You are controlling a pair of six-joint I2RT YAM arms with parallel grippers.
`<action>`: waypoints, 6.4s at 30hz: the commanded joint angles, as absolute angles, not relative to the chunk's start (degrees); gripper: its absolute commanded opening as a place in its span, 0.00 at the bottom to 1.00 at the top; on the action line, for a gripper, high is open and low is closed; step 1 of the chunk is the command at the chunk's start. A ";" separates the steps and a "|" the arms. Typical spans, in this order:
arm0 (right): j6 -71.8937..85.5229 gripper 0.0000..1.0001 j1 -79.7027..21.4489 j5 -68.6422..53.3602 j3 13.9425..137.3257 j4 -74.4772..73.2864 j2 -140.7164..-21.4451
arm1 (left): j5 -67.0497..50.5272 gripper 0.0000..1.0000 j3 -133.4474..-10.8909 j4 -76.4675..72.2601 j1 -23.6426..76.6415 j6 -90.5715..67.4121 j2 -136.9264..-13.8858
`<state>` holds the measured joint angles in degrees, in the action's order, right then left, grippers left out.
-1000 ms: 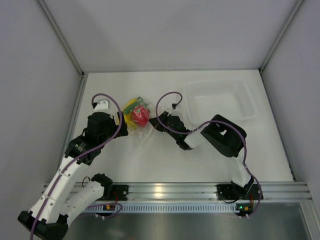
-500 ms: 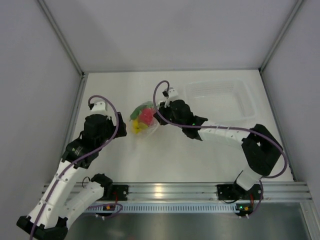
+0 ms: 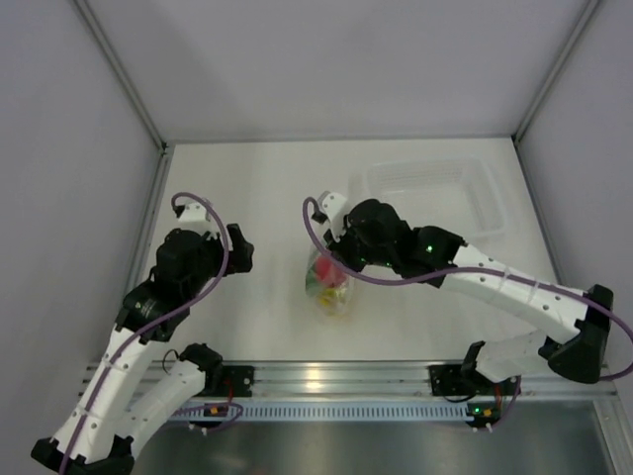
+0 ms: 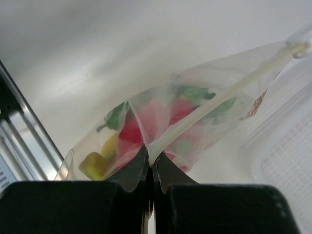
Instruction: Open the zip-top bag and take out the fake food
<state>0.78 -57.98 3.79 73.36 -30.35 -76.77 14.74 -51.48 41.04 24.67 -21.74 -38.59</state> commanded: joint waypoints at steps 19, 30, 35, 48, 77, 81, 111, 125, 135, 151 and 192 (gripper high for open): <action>-9.58 0.00 -80.15 4.49 98.86 -69.08 -73.21 | -62.84 0.99 -56.60 12.39 25.22 -18.11 -41.40; -13.00 0.00 -80.68 -2.69 101.17 -62.76 -69.00 | -62.76 0.85 -60.29 10.20 34.28 -16.61 -40.26; -12.22 0.00 -80.77 -4.75 100.72 -60.91 -66.80 | -62.14 0.70 -61.17 5.90 34.54 -18.80 -39.90; -11.16 0.00 -80.77 -5.62 96.59 -55.37 -64.16 | -58.45 0.65 -59.85 -1.30 37.97 -23.38 -41.66; -11.78 0.00 -81.21 -7.30 93.87 -49.05 -61.09 | -56.08 0.43 -56.69 -5.27 39.29 -24.70 -41.57; -11.69 0.00 -81.21 -6.59 92.99 -47.99 -60.38 | -55.28 0.41 -56.51 -5.27 39.37 -24.52 -41.66; -2.92 0.57 -81.12 15.10 86.57 -36.57 -54.67 | -53.07 0.00 -61.34 -0.18 39.37 -22.24 -47.45; 3.43 0.46 -81.12 4.14 90.09 -34.10 -59.59 | -66.09 0.00 -65.66 -0.18 39.38 -20.83 -50.18; 6.15 0.42 -81.04 0.44 90.09 -31.55 -60.90 | -67.41 0.00 -66.18 -0.18 39.38 -20.83 -51.33; 6.86 0.04 -80.16 0.35 89.56 -28.30 -63.54 | -68.11 0.00 -64.78 -0.18 39.38 -20.13 -50.54; -0.44 0.00 -79.80 10.54 69.00 -38.92 -44.39 | -17.60 0.00 -68.29 11.16 39.11 -15.47 -48.51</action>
<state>-0.95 -79.70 7.81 69.21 -33.32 -46.26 -35.81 -64.42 12.80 39.68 -16.93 -48.60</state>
